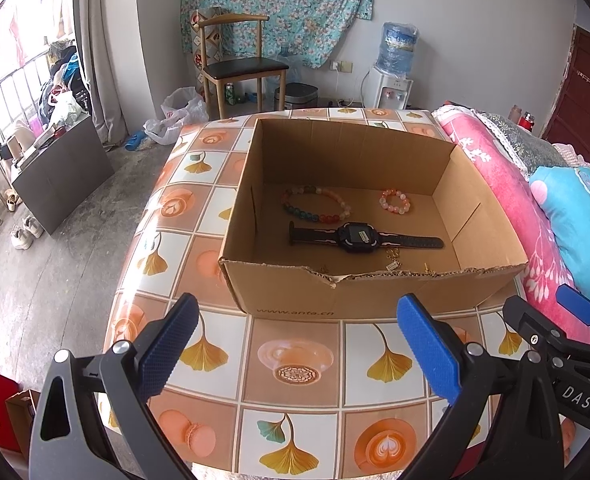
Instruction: Organize jewelry
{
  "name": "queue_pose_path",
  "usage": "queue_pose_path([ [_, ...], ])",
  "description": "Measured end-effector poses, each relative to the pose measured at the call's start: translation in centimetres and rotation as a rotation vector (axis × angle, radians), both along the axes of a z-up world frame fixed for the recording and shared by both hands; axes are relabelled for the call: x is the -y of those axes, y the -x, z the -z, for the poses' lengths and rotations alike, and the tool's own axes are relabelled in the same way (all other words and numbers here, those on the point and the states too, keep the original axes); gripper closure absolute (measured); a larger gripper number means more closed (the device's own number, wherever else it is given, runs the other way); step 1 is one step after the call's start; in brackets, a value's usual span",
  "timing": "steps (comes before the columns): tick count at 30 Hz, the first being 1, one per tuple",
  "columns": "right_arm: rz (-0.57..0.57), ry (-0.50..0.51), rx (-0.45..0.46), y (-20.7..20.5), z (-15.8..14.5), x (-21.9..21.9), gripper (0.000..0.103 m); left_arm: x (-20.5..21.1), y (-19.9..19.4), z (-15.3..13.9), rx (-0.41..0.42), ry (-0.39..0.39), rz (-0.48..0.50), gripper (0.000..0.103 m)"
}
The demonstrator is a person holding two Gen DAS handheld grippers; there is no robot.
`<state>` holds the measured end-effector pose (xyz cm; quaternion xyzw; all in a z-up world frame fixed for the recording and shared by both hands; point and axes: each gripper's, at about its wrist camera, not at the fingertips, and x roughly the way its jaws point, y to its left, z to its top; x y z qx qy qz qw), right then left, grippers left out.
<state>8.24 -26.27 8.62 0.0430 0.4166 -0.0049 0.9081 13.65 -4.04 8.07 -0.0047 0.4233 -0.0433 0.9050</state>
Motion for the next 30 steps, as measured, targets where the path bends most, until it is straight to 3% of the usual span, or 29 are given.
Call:
queue_pose_path([
  [30,0.003,-0.002,-0.002,0.33,0.02,-0.10,0.008,-0.03,0.11,0.07,0.003,0.003,-0.002,0.005],
])
